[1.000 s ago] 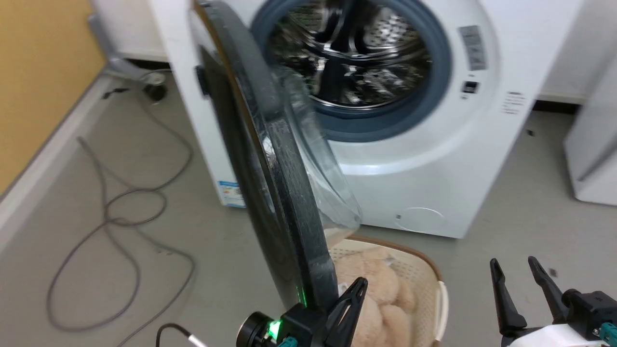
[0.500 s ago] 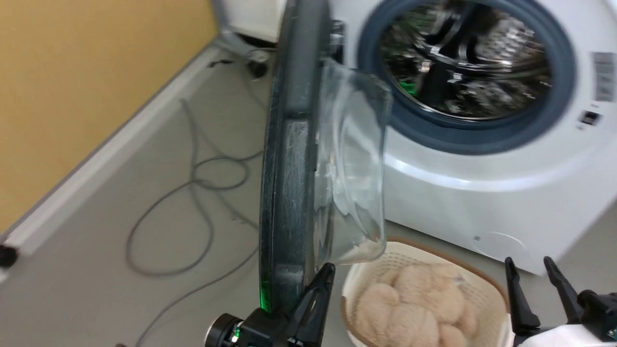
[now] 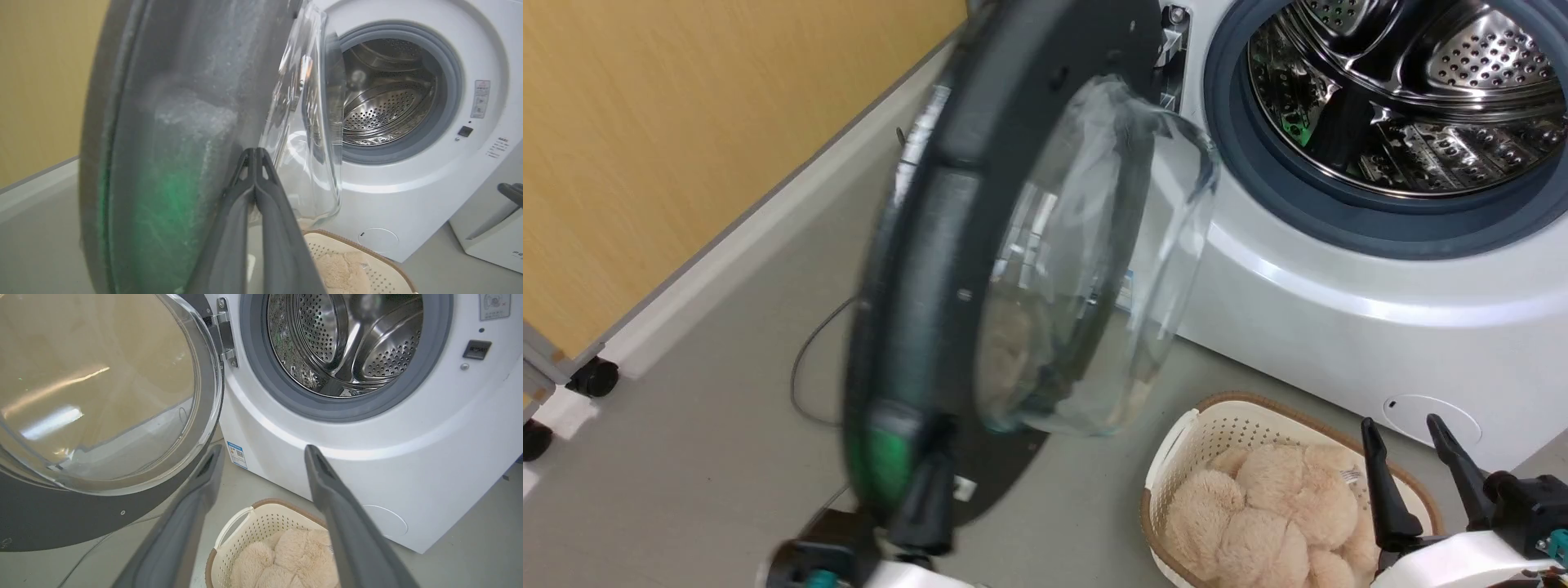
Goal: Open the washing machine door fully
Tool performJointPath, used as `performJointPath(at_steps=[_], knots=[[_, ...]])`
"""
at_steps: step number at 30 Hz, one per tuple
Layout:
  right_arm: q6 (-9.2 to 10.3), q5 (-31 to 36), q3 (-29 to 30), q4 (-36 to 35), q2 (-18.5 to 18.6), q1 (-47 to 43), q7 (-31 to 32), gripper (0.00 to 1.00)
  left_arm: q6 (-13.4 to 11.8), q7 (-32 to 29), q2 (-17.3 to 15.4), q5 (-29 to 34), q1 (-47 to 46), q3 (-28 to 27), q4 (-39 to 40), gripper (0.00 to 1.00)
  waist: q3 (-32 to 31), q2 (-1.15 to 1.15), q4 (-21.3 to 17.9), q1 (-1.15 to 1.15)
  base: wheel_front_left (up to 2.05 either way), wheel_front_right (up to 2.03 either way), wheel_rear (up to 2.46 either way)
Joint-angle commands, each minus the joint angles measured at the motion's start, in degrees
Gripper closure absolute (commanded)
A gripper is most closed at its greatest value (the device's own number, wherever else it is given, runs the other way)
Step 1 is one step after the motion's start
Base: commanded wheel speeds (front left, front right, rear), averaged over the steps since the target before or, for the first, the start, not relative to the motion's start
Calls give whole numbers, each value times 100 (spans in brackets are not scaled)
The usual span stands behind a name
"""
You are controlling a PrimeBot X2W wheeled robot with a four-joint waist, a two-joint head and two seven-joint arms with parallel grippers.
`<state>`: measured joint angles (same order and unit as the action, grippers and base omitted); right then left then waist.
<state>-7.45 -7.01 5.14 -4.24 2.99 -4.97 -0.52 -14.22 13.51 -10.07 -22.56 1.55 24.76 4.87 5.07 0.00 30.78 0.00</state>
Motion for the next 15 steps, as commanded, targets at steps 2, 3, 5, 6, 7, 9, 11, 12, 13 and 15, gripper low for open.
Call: performJointPath(at_steps=[2, 3, 5, 6, 7, 9, 11, 12, 13, 15], knots=[[-3, 39, 27, -10, -12, 56, -6, 0, -69, 60, -137, -122, -25, -331, -163, 100, -10, 0, -15, 0, 0, 0, 0], [-3, 39, 27, -10, -12, 56, -6, 0, -69, 60, -137, -122, -25, -331, -163, 100, -10, 0, -15, 0, 0, 0, 0], [-3, 31, 75, -25, -12, 14, -10, 0, -78, 90, -243, -179, -91, -595, -290, 100, -25, 0, -26, 0, 0, 0, 0], [-3, 22, 120, -49, -12, -28, -12, 0, -53, 112, -348, -251, -170, -855, -461, 100, -34, 0, -39, 0, 0, 0, 0], [-3, 15, 140, -63, -12, -51, -10, 0, -28, 120, -396, -291, -217, -979, -556, 100, -36, 0, -45, 0, 0, 0, 0], [-3, 15, 161, -105, -12, -89, 5, 0, 44, 132, -491, -358, -320, -1203, -772, 100, -13, 0, -80, 0, 0, 0, 0], [-3, 27, 156, -146, -12, -91, 40, 0, 118, 141, -570, -412, -432, -1426, -1002, 100, 26, 0, -144, 0, 0, 0, 0], [-3, 30, 155, -165, -12, -87, 55, 0, 158, 143, -603, -427, -490, -1528, -1126, 100, 43, 0, -172, 0, 0, 0, 0], [-3, 41, 156, -185, -12, -83, 74, 0, 199, 145, -627, -429, -556, -1643, -1218, 100, 67, 0, -202, 0, 0, 0, 0], [-3, 65, 157, -225, -12, -70, 107, 0, 260, 146, -623, -407, -666, -1858, -1381, 100, 107, 0, -251, 0, 0, 0, 0]])
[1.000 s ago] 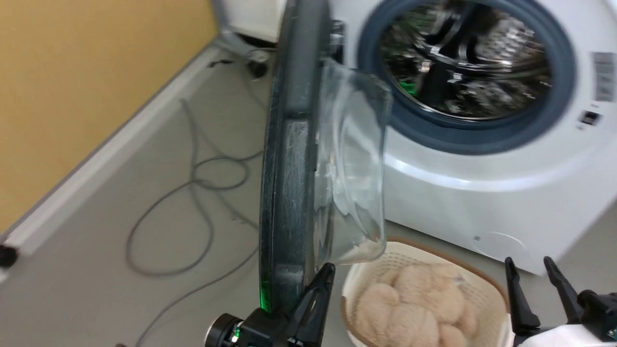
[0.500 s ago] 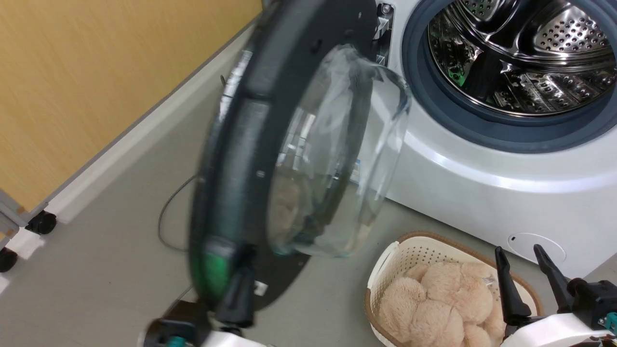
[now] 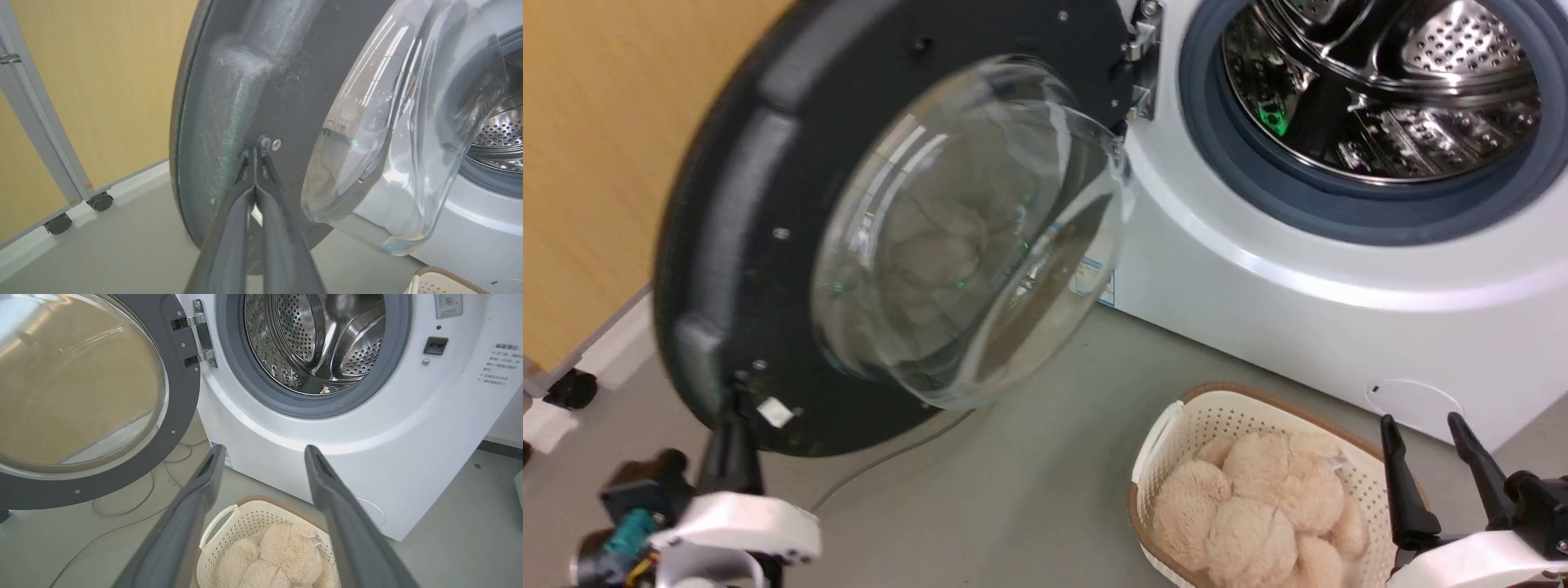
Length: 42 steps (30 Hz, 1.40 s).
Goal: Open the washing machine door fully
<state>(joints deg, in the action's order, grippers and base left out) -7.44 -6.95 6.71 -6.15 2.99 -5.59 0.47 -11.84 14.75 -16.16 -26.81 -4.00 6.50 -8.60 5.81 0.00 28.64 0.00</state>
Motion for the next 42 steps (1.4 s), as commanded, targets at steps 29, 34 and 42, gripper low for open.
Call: performJointPath(at_steps=[29, 34, 42], knots=[[-5, -125, -106, 142, -12, -163, -128, 0, 600, 25, 822, 1194, 461, -1505, 5, 100, -426, 0, -718, 0, 0, 0, 0], [-5, -121, -89, 181, -12, -172, -179, 0, 626, 25, 1070, 1362, 788, -1226, 505, 23, -514, 0, -916, 0, 0, 0, 0], [-5, -14, -87, 196, -12, -122, -229, 0, 711, 19, 1227, 1475, 959, -556, 465, 0, -650, 0, -1465, 0, 0, 0, 0]])
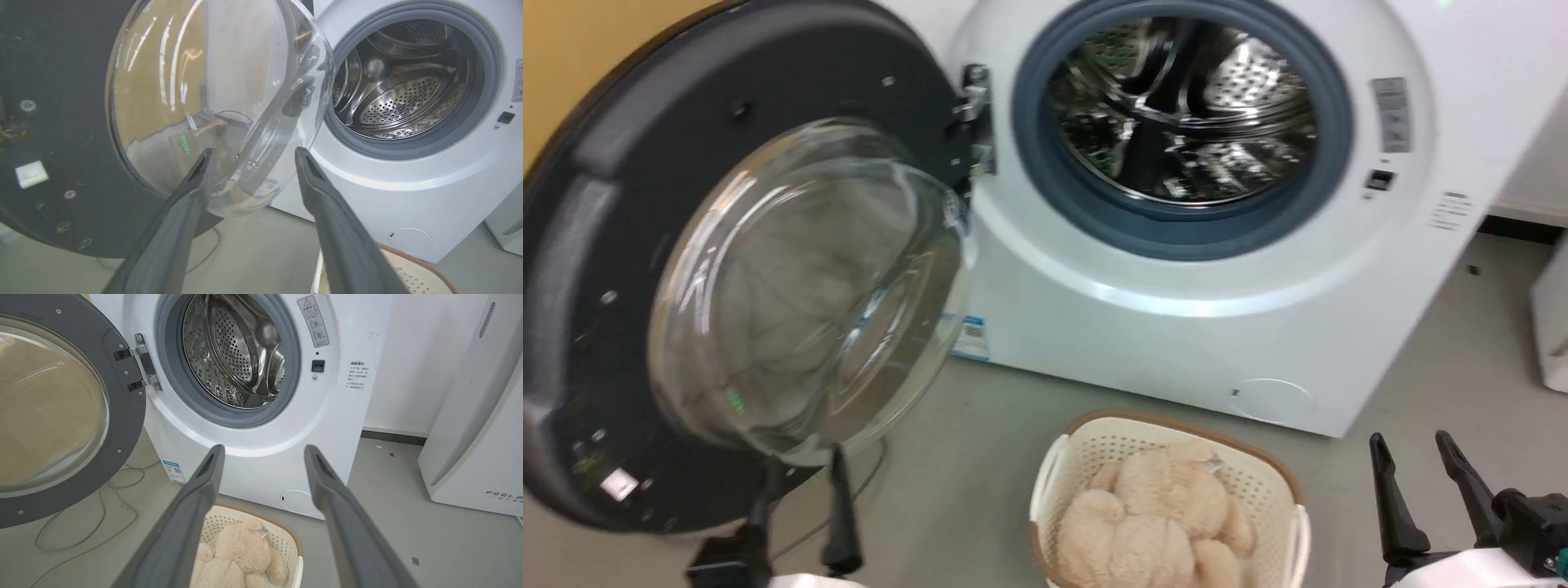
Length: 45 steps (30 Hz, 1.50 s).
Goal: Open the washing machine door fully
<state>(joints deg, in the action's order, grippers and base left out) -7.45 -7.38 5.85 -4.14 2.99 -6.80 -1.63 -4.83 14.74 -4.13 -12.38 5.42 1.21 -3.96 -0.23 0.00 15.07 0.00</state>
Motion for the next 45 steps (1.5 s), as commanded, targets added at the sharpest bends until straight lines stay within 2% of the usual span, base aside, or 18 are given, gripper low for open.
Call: performJointPath(at_steps=[1, 8, 14, 28, 29, 45], knots=[[-3, 46, -9, -15, -12, -4, -16, 0, 33, 13, 26, 79, -14, 62, -23, 0, -55, 0, -184, 0, 0, 0, 0], [-3, 138, -69, -96, -12, -47, 25, 0, 225, -189, -75, 342, -426, 497, -196, 0, -54, 0, -698, 0, 0, 0, 0], [-3, 168, -90, -155, -12, -147, 62, 0, 305, -471, -189, 400, -655, 635, -382, 0, -64, 0, -1105, 0, 0, 0, 0], [-3, 101, -132, -145, -12, -163, 46, 0, 211, -687, -228, 346, -525, 701, -430, 0, -27, 0, -1269, 0, 0, 0, 0], [0, 150, -127, -147, 0, -106, 53, 100, 243, -674, -208, 355, -562, 708, -419, 100, -27, 0, -1270, 0, 0, 0, 0], [1, 215, -170, -94, -1, -24, 63, 100, 270, -748, -172, 439, -560, 633, -342, 100, -20, 0, -1293, 0, 0, 0, 0]])
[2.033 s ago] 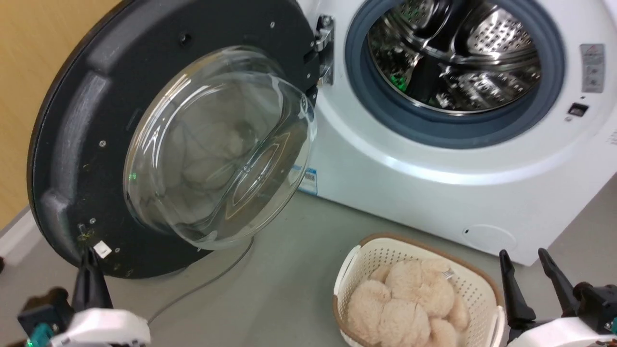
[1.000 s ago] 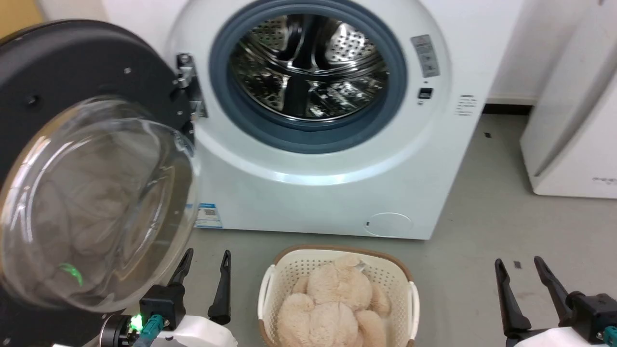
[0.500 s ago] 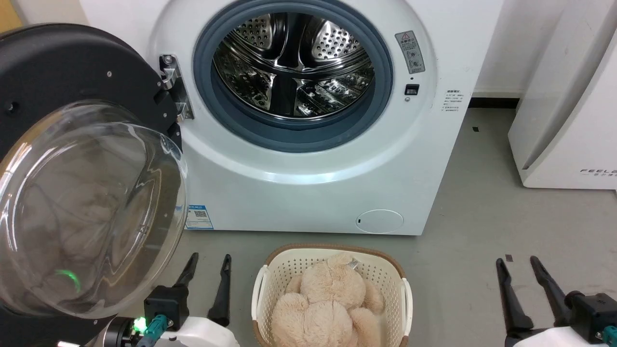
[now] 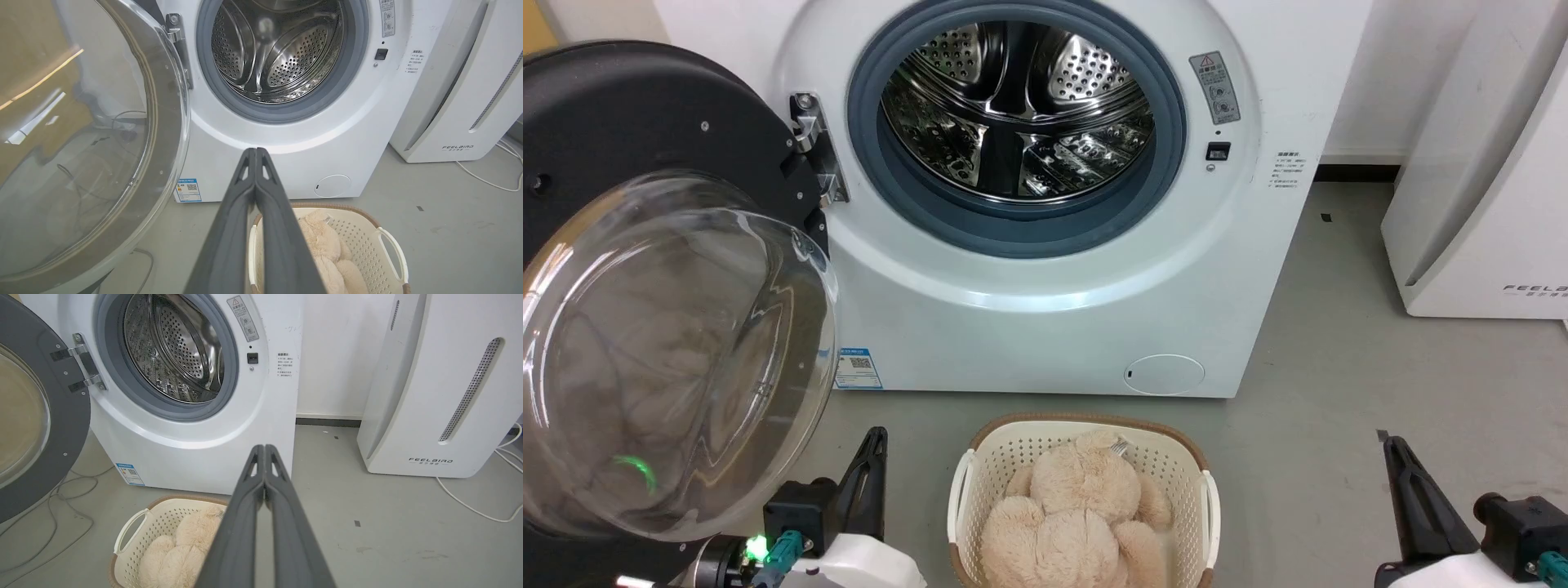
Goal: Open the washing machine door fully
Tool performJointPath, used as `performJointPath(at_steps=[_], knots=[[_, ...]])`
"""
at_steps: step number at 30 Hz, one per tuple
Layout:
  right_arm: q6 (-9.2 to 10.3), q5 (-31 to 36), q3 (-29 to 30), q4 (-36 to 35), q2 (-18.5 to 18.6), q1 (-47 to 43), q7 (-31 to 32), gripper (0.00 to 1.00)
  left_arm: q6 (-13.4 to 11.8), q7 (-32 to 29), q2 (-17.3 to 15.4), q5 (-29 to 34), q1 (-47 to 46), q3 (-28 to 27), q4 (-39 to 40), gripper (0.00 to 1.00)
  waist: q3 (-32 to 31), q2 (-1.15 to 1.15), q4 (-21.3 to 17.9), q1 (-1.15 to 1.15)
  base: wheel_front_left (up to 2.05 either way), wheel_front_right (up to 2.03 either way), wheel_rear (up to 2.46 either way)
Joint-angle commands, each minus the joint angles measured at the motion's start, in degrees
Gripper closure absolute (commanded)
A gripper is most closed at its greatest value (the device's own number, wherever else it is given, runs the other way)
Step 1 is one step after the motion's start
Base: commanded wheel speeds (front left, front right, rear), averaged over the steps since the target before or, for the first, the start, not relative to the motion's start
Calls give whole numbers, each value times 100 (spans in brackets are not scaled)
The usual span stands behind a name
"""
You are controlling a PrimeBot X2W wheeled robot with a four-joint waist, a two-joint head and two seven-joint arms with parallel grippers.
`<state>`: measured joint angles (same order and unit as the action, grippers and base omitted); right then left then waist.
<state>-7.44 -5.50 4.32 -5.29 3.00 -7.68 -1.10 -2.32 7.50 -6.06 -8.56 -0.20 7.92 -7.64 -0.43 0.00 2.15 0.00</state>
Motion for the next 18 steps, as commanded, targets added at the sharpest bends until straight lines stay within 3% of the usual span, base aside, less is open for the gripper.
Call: performJointPath(at_steps=[1, 18], knots=[[0, 32, -21, 26, -2, 71, 11, 100, 21, -31, 24, 64, 2, -44, 32, 100, 0, 0, -3, 0, 0, 0, 0], [-1, 110, -83, 102, -4, 176, 26, 100, 53, -140, 68, 184, 5, -157, 143, 100, 7, 0, -35, 0, 0, 0, 0]])
